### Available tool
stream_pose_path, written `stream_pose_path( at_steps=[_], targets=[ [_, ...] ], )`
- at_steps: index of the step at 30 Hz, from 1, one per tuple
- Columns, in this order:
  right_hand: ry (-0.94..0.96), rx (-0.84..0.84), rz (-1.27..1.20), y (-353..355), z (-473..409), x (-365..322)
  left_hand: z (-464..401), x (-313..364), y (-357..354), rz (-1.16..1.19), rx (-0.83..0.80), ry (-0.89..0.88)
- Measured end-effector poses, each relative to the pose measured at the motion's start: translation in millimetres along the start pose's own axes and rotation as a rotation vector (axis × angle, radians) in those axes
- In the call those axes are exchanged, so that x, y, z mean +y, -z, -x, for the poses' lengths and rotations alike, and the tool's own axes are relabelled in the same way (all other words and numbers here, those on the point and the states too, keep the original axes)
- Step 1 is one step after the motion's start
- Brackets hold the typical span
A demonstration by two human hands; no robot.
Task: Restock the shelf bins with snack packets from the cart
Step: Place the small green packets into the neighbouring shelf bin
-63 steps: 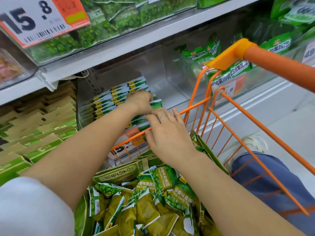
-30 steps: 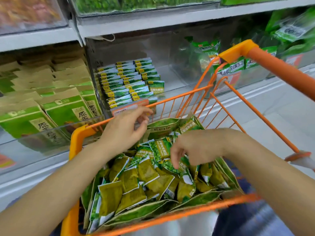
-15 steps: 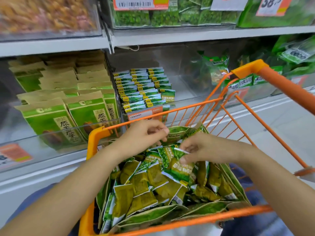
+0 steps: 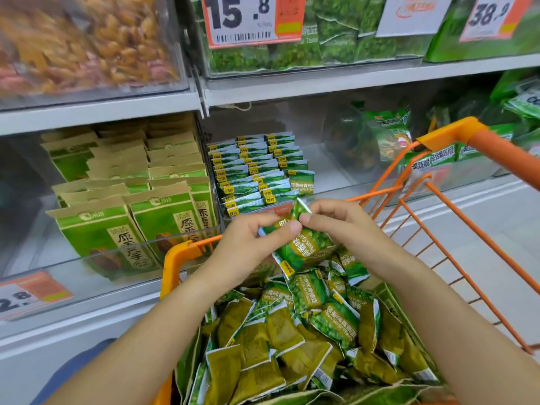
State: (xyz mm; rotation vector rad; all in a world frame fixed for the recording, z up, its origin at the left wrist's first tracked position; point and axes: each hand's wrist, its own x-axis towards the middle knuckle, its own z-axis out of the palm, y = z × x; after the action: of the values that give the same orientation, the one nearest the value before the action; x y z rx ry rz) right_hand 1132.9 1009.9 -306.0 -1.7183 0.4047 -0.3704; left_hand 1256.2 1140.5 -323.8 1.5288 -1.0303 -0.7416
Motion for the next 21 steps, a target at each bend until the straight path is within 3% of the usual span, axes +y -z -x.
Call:
stream_pose_path(
  at_steps=[4, 7, 9, 12, 17, 19, 21],
  targets=[
    [0.046, 0.021, 0.011, 0.0, 1.5, 8.4, 2.0, -2.8, -2.8, -0.144, -0.080, 0.025],
    [0.064, 0.122, -0.005, 1.9, 0.0, 10.6, -1.0, -7.1, -5.3, -0.189, 0.036, 0.022],
    [0.073, 0.191, -0.036, 2.8, 0.2, 10.2, -2.6, -7.6, -5.9, -0.130, 0.083, 0.072],
    [0.073, 0.243, -0.074, 4.7, 1.8, 7.3, -2.2, -4.4, -6.3, 0.022, -0.019, 0.176],
    [0.051, 0.200, -0.146, 3.8, 0.9, 4.7, -1.0, -0.2, -6.3, 0.208, 0.183, 0.023],
    [0.051, 0.172, -0.114, 1.5, 2.0, 6.6, -0.8, -1.4, -3.8, 0.165, 0.263, -0.033],
    [0.106, 0.222, 0.089, 1.6, 4.3, 12.5, -5.1, 3.1, -1.9, 0.034, 0.299, -0.095]
  ],
)
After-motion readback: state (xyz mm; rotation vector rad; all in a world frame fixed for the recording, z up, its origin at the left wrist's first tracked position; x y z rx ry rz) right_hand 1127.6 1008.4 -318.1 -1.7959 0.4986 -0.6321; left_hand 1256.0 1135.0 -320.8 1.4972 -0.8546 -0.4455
